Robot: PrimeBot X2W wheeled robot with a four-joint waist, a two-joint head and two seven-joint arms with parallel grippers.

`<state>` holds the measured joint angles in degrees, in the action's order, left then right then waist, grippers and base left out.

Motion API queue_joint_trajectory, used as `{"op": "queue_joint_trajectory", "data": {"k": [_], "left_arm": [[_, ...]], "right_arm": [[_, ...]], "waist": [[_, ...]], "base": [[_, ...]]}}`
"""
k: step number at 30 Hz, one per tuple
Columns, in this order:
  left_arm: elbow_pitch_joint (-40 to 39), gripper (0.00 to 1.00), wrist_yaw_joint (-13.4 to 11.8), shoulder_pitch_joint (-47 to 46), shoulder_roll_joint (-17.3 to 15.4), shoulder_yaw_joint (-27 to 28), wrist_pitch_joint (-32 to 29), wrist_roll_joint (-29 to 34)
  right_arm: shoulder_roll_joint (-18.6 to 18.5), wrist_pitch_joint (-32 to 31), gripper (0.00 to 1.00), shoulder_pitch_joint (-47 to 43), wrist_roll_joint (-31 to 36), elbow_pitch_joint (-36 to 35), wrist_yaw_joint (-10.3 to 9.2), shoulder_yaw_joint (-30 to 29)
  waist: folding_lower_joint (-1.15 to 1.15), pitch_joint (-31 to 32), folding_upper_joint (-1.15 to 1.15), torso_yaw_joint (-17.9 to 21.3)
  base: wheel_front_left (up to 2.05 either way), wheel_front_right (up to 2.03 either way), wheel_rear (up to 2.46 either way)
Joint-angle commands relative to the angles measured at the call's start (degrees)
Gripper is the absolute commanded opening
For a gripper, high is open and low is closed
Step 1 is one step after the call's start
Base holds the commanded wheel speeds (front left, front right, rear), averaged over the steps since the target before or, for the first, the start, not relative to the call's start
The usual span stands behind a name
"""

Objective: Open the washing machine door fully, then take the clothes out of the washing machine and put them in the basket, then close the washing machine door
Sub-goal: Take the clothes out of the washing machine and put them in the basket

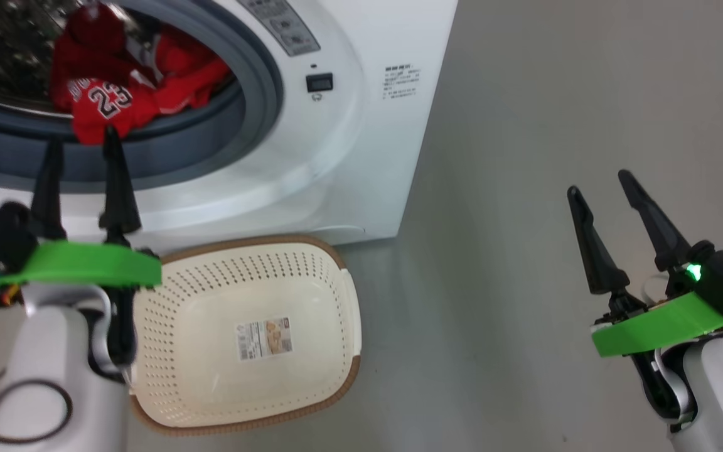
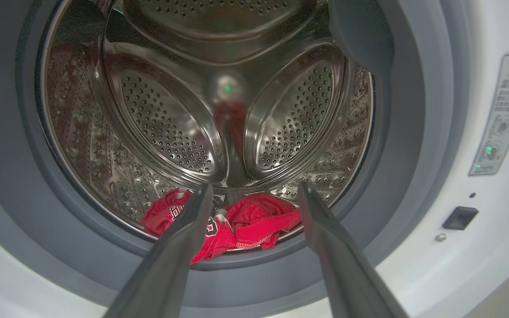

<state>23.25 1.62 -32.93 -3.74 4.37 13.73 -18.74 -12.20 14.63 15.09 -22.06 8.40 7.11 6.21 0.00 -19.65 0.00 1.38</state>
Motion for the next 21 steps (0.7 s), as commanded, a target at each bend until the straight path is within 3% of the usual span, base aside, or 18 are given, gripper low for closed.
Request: {"op": "queue_joint_trajectory", "data": {"k": [1,21], "left_arm": [[-0.35,1.0,0.36,-2.5,-2.55,1.84,0.55,0.07],[17.62,1.0,-5.52,-24.02,-9.42,2.58,-2.21,2.6]], "right_arm": [[-0.76,0.37,1.0,1.11,0.36,-1.68,0.37,0.74],[0.37,0.37,1.0,5.65,0.63,-2.33,0.37,0.73]], "waist": [[0.0,-3.48,0.0,1.3],[0.0,-13.77,0.0,5.25]], "base": [[0.0,0.0,0.0],[0.0,0.0,0.0]]}}
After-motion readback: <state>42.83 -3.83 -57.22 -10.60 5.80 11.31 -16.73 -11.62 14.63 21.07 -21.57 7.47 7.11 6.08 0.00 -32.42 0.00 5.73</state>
